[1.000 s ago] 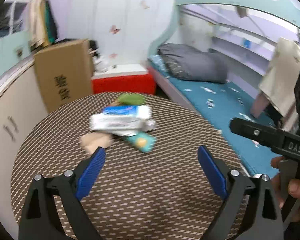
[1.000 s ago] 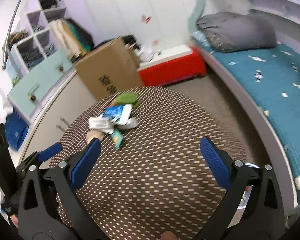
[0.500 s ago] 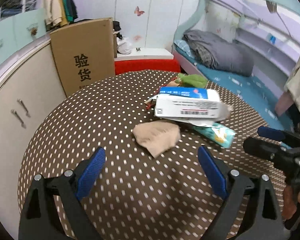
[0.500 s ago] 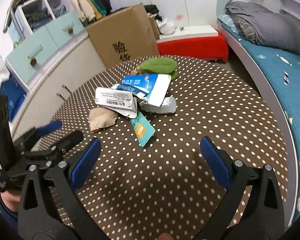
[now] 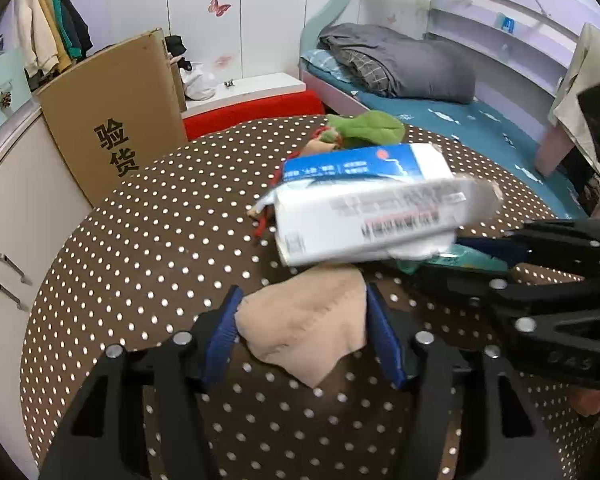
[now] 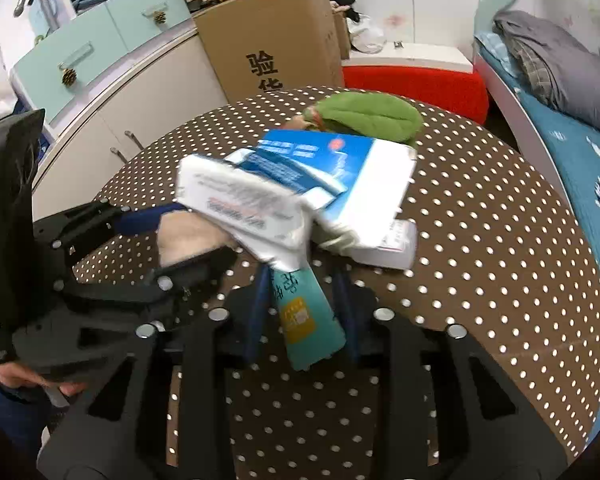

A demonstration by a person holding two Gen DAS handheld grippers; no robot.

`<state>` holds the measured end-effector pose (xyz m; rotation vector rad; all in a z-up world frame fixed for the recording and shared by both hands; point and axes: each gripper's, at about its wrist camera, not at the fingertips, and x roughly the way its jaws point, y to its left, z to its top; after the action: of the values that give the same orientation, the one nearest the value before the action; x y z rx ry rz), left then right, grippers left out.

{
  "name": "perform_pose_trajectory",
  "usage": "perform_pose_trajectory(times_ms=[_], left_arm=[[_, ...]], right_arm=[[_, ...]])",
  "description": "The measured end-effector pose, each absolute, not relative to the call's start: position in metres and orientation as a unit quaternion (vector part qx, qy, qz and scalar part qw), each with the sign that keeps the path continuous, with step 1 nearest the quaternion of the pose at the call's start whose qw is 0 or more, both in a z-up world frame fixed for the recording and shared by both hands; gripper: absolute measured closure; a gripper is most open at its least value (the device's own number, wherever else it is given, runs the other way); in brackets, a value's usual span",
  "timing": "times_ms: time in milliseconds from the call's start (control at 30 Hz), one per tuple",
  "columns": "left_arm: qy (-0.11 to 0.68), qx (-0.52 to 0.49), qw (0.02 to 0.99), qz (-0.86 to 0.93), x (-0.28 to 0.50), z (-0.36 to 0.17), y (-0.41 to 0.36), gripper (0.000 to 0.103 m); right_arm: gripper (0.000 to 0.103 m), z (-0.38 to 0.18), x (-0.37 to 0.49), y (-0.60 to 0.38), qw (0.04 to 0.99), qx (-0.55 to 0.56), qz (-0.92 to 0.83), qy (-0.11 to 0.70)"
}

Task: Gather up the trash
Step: 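Grasp the beige cloth with the left gripper while the right grasps the toothpaste tube, then carry the cloth and tube to the bin and open both grippers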

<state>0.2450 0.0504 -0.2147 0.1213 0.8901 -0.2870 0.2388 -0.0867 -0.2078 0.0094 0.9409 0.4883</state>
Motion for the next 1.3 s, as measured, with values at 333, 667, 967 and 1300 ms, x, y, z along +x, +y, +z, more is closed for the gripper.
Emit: perform_pose_trajectory(times_ms=[333, 667, 967, 1300], left_arm=[[0.433, -0.012, 0.893, -0.120, 0.185, -0.214, 0.064, 0.046], [0.419, -0.045, 0.898, -0.124, 0.130, -0.197, 0.048, 0.046], [0.395, -0.050, 0.908, -0.131, 0.098, -0.174, 0.023, 0.046], [0.381, -0.046, 0.913, -0.139, 0.090, -0.151, 0.004, 0.046]], right_arm=[[0.091, -0.208, 0.180, -0.127, 0.855, 0.063, 0.233, 0.459], [0.091, -0.191, 0.127, -0.184, 0.867, 0.109, 0.205, 0.440], [0.091, -0.175, 0.107, -0.209, 0.879, 0.136, 0.210, 0.407], [0.091, -0.169, 0.094, -0.234, 0.884, 0.167, 0.217, 0.378]])
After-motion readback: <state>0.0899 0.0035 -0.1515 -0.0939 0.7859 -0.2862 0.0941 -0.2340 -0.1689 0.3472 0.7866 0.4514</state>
